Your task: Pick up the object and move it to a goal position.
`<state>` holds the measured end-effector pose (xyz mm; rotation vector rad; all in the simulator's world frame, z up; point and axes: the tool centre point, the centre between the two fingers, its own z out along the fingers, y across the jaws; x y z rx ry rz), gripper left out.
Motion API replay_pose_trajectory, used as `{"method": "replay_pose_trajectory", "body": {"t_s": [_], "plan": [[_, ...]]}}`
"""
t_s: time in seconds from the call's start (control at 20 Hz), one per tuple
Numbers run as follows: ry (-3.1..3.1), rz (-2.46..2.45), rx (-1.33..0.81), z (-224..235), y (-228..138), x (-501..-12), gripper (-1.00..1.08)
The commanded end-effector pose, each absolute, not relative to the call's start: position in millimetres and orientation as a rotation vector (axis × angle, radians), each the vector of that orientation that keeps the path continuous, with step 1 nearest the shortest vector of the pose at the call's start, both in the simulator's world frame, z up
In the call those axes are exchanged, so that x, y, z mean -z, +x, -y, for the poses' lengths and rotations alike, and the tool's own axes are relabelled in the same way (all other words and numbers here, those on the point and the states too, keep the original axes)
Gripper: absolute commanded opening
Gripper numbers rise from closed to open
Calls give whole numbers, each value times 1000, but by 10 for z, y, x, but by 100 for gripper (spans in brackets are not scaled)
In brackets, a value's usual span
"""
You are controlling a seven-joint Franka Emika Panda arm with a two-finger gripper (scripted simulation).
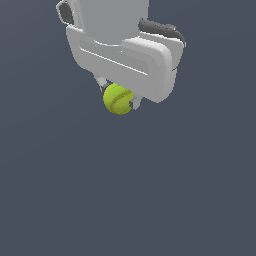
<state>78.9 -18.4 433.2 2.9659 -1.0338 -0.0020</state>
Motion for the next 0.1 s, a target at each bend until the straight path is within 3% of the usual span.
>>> {"method": "replay_pose_trajectory", "body": {"t_s": [0.0,0.05], "plan": [[2966,1034,0,184,792,-4361,-100],[2966,1034,0,184,792,-4363,-100]]}}
